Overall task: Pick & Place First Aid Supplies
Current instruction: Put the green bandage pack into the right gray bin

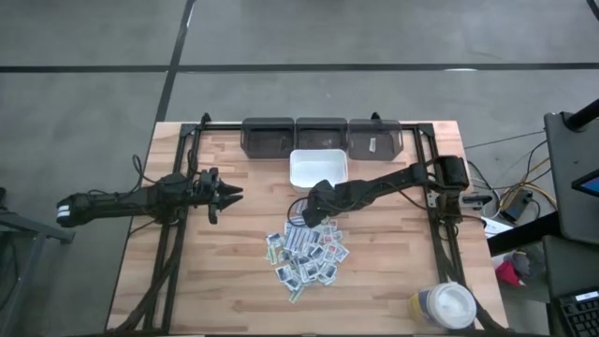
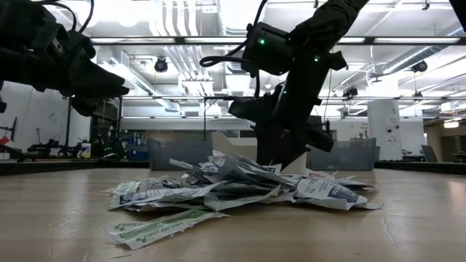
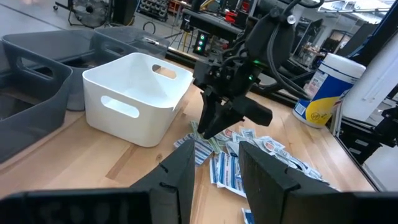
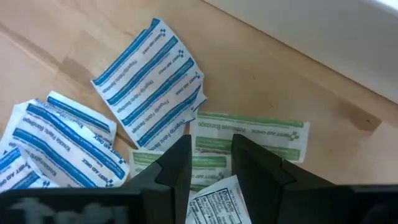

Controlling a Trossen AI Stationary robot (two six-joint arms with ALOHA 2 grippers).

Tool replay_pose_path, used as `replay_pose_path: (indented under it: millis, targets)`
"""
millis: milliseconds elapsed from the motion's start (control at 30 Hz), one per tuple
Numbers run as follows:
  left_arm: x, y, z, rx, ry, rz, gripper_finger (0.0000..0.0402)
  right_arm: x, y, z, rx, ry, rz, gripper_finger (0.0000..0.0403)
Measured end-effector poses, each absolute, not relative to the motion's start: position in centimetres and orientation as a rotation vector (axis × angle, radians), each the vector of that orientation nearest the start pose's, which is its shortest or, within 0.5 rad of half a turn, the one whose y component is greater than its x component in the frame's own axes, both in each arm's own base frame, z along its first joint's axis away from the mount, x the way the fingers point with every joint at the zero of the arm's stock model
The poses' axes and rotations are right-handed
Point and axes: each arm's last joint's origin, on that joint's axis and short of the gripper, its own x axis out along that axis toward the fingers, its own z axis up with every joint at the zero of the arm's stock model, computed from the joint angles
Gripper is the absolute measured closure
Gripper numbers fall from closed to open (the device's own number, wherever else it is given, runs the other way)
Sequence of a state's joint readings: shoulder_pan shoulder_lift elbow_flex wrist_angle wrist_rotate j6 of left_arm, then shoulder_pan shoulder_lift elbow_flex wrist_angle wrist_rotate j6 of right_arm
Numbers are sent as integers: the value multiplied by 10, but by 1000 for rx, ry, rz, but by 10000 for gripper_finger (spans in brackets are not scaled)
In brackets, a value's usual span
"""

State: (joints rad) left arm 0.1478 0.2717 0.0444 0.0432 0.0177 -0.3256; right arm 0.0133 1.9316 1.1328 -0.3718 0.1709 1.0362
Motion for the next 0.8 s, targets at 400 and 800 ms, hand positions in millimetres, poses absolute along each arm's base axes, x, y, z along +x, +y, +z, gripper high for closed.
replay_pose_path:
  millis: [400,800]
  targets:
    - [112,16,160,-340,162,159,282,352,12,140,825,1104,-685,298]
    - [112,16,159,-341,174,161,282,337,14,164,795,1120,-729,306]
